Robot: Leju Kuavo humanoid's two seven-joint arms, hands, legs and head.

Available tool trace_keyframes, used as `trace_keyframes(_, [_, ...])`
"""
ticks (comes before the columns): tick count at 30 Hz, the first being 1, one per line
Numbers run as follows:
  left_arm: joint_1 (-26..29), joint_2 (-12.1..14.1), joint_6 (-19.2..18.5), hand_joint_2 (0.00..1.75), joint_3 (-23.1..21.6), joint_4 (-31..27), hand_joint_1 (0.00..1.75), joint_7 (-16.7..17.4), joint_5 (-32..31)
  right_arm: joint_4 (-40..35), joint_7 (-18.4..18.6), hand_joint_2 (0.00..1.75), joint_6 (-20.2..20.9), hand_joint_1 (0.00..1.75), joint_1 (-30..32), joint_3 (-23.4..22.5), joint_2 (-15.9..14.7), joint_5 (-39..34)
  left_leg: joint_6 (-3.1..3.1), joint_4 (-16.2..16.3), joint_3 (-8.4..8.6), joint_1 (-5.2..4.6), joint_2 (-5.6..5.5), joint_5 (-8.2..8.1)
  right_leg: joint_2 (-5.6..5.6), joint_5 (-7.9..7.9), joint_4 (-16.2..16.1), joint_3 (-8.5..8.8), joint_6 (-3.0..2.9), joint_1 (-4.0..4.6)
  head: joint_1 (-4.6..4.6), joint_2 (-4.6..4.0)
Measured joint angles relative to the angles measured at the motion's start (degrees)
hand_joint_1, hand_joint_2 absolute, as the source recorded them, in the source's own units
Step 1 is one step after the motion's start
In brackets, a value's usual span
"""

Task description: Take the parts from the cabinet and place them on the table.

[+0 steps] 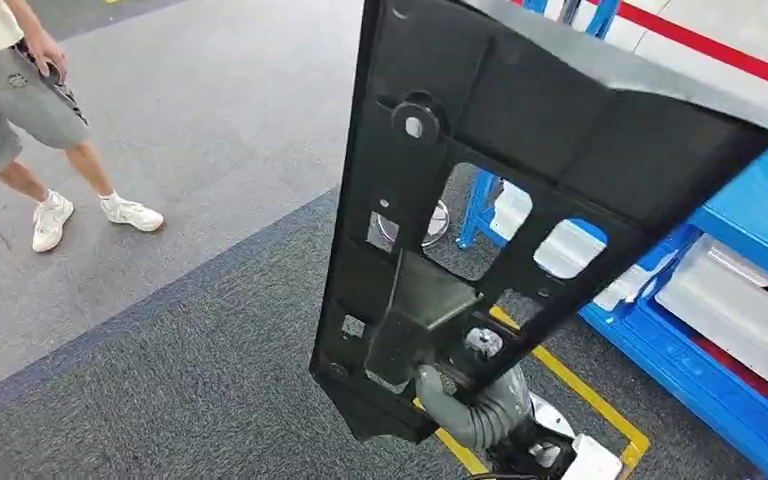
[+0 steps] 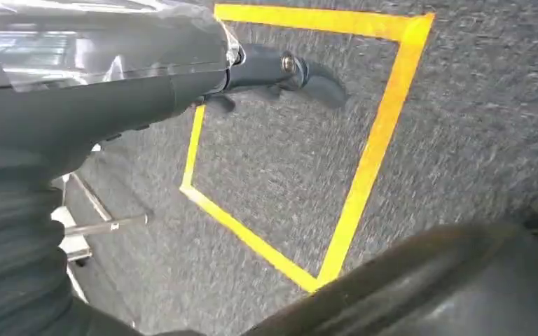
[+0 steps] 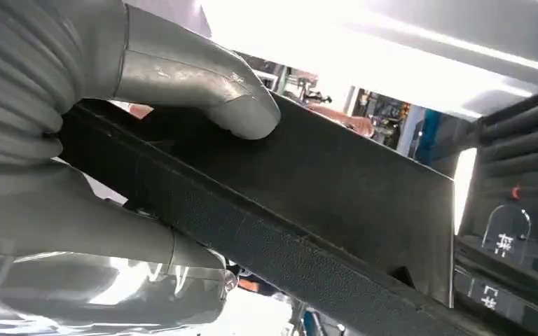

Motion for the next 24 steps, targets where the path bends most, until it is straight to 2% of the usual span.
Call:
trace_keyframes(2, [-0.07,-0.02,-0.07,1.75,0.00,0.00,0.00,0.02,-0.11,-0.97,-0.22,1.75,-0.46,1.75,1.18,0.00,-0.15,0.17,0.71,-0.55,0.02,0.05,-1.16,0.21,-1.03,-0.15,-0.14,0.34,0.65,0.15,-0.02,0.00])
trace_keyframes(3, [-0.17,-0.11,-0.13,1.75,0.00,0.00,0.00,0.00,-0.20,-1.50,-0.35,1.75,-0.90,1.75,1.80,-0.04,-0.20,0.44,1.01,-0.87,0.25,0.46,-1.70,0.58,1.96,-0.83,0.65,0.34,1.24,-0.33,0.00,0.00])
trace_keyframes(4, [-0.42,-0.11,-0.20,1.75,-0.02,-0.02,0.00,0.06,-0.63,-2.19,-0.60,1.75,-1.20,1.75,2.66,-0.15,-0.22,0.53,1.32,-0.91,0.16,0.50,-2.30,0.73,4.91,-2.81,2.98,-0.79,1.32,-0.42,0.00,0.00])
trace_keyframes(5, [-0.58,-0.11,-0.24,1.75,-0.07,-0.02,0.00,0.18,-0.88,-2.74,-0.75,1.75,-1.38,1.75,3.47,-0.26,-0.29,0.66,1.56,-0.90,0.06,0.50,-2.84,0.82,6.19,-5.18,6.91,-2.60,1.37,-0.51,0.02,0.00])
trace_keyframes(6, [-0.72,-0.13,-0.26,1.75,-0.09,-0.02,0.00,0.20,-1.14,-3.11,-0.75,1.75,-1.40,1.75,4.19,-0.46,-0.33,0.74,1.67,-0.90,-0.08,0.44,-3.56,0.87,6.63,-7.56,11.93,-5.02,1.42,-0.54,0.02,0.00])
trace_keyframes(7, [-0.88,-0.11,-0.26,1.75,-0.09,-0.02,0.00,0.20,-1.31,-3.38,-0.77,1.75,-1.40,1.75,4.64,-0.61,-0.35,0.74,1.73,-0.79,-0.27,0.41,-4.35,0.93,6.78,-9.03,16.08,-7.15,1.43,-0.51,0.02,0.00])
trace_keyframes(8, [-1.08,-0.11,-0.29,1.75,-0.11,-0.02,0.00,0.20,-1.60,-3.70,-0.77,1.75,-1.29,1.75,5.00,-0.79,-0.35,0.81,1.72,-0.67,-0.42,0.40,-5.22,0.98,6.82,-9.01,18.27,-8.38,1.38,-0.52,0.02,0.00])
trace_keyframes(9, [-1.28,-0.11,-0.31,1.75,-0.15,-0.02,0.00,0.20,-1.92,-4.11,-0.77,1.75,-1.01,1.75,5.25,-0.90,-0.35,0.85,1.68,-0.56,-0.44,0.40,-6.06,1.00,6.84,-7.53,17.13,-7.92,1.31,-0.54,0.02,0.00])
trace_keyframes(10, [-1.46,-0.11,-0.35,1.75,-0.24,-0.02,0.00,0.20,-2.08,-4.44,-0.75,1.75,-0.81,1.75,5.38,-0.92,-0.35,0.88,1.63,-0.44,-0.41,0.40,-6.88,1.02,6.95,-5.14,13.72,-6.31,1.18,-0.56,0.02,0.00])
trace_keyframes(11, [-1.68,-0.11,-0.37,1.75,-0.28,-0.02,0.00,0.17,-2.17,-4.73,-0.66,1.75,-0.46,1.75,5.45,-0.92,-0.35,0.85,1.53,-0.27,-0.35,0.40,-7.78,1.07,7.46,-2.19,8.27,-3.69,0.93,-0.57,0.02,0.00])
trace_keyframes(12, [-1.84,-0.11,-0.37,1.75,-0.31,-0.04,0.00,0.15,-2.14,-4.91,-0.46,1.75,-0.02,1.75,5.44,-0.94,-0.35,0.74,1.45,-0.15,-0.33,0.40,-8.49,1.10,9.32,0.20,3.05,-1.16,0.65,-0.57,0.02,0.00])
trace_keyframes(13, [-1.88,-0.15,-0.29,1.75,-0.31,-0.04,0.00,-0.02,-2.14,-4.99,-0.14,1.75,0.56,1.75,5.39,-1.01,-0.35,0.40,1.21,-0.07,-0.49,0.42,-9.04,1.16,12.29,-0.30,0.59,-0.12,0.48,-0.66,0.02,0.00])
trace_keyframes(15, [-1.98,-0.11,0.11,1.75,-0.37,-0.09,0.00,-0.46,-2.30,-5.01,0.04,1.75,1.46,1.75,5.66,-1.20,-0.31,-0.48,0.48,0.00,-0.99,0.44,-10.20,1.42,10.94,0.13,0.18,-0.29,0.50,-0.44,0.02,0.00])
trace_keyframes(17, [-1.81,-0.09,0.41,1.75,-0.52,-0.11,0.00,-0.81,-2.49,-4.88,-0.37,1.75,2.09,1.75,5.70,-1.25,-0.31,-1.53,-0.29,-0.52,-1.23,0.49,-11.56,1.84,9.75,0.47,-0.27,-0.09,-0.03,-0.48,0.02,0.00])
trace_keyframes(18, [-1.82,0.07,0.61,1.75,-0.52,-0.13,0.00,-0.85,-2.51,-4.73,-0.59,1.75,2.21,1.75,5.70,-1.27,-0.31,-1.79,-0.26,0.10,-1.33,0.30,-10.32,1.55,8.69,0.97,-1.02,0.24,-0.39,-1.19,0.00,0.00])
trace_keyframes(19, [-1.72,0.13,0.79,1.75,-0.59,-0.13,0.00,-0.83,-2.58,-4.56,-0.75,1.75,2.25,1.75,5.75,-1.29,-0.29,-2.01,-0.52,1.94,-2.17,0.02,-6.99,0.02,8.12,1.00,-1.41,0.47,-0.72,-1.06,-0.04,0.00])
trace_keyframes(20, [-1.72,0.22,0.85,1.75,-0.61,-0.15,0.00,-0.83,-2.58,-4.49,-0.99,1.75,2.25,1.75,5.94,-1.31,-0.29,-2.16,-0.82,5.56,-3.95,0.08,-5.21,-2.31,7.27,1.01,-1.41,0.49,-0.87,-1.00,-0.04,0.00])
trace_keyframes(21, [-1.71,0.31,0.89,1.75,-0.68,-0.15,0.00,-0.83,-2.62,-4.40,-1.08,1.75,2.23,1.75,6.11,-1.40,-0.29,-2.29,-1.09,10.25,-6.19,0.20,-4.37,-4.70,6.43,0.97,-1.40,0.45,-0.92,-0.93,-0.04,0.00])
trace_keyframes(22, [-1.72,0.35,0.92,1.75,-0.74,-0.15,0.00,-0.83,-2.60,-4.21,-1.07,1.75,2.25,1.75,6.22,-1.44,-0.29,-2.29,-1.38,15.16,-8.53,0.35,-3.99,-6.69,5.44,0.94,-1.39,0.39,-0.93,-0.89,-0.04,0.00])
trace_keyframes(23, [-1.71,0.35,0.92,1.75,-0.83,-0.15,0.00,-0.85,-2.60,-4.03,-1.10,1.75,2.27,1.75,6.23,-1.44,-0.31,-2.29,-1.69,18.25,-10.02,0.52,-3.80,-7.43,4.55,0.90,-1.36,0.34,-0.87,-0.89,-0.04,0.00])
trace_keyframes(24, [-1.68,0.37,0.92,1.75,-0.98,-0.15,0.00,-0.83,-2.58,-3.79,-1.12,1.75,2.27,1.75,6.23,-1.44,-0.31,-2.29,-1.95,18.05,-9.86,0.81,-3.69,-6.62,3.64,0.80,-1.35,0.39,-0.72,-0.91,-0.04,0.00])
